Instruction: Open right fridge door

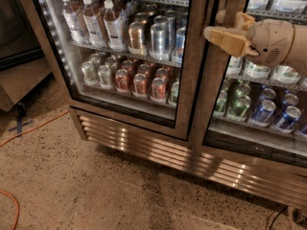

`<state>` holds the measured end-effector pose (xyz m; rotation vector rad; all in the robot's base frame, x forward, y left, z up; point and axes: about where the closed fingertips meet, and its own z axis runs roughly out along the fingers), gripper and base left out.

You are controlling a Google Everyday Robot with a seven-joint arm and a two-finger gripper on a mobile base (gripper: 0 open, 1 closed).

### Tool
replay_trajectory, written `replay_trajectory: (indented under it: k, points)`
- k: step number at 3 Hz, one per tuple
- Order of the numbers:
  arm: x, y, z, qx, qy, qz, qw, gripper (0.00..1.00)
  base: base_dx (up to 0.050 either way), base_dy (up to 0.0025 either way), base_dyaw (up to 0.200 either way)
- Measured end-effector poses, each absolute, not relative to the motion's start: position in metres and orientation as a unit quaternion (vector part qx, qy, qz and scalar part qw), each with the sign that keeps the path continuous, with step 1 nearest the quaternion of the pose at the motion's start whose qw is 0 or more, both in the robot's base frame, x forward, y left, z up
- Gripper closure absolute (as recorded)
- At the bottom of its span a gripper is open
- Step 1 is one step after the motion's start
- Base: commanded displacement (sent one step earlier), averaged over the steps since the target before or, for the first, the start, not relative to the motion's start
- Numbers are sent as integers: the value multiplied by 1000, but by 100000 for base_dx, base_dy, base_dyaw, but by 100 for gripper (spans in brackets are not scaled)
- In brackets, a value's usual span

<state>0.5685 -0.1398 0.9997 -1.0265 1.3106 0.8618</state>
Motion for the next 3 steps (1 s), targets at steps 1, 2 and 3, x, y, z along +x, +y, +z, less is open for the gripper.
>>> replay_trajectory:
  k: [1, 2, 3]
  points:
    - [568, -140, 1000, -441, 563, 371, 592, 100, -5001, 1, -6]
    - [568, -140, 1000, -441, 563, 371, 592, 100, -5003, 4, -29]
    - [568, -140, 1000, -441, 563, 371, 592, 100, -5003, 6, -40]
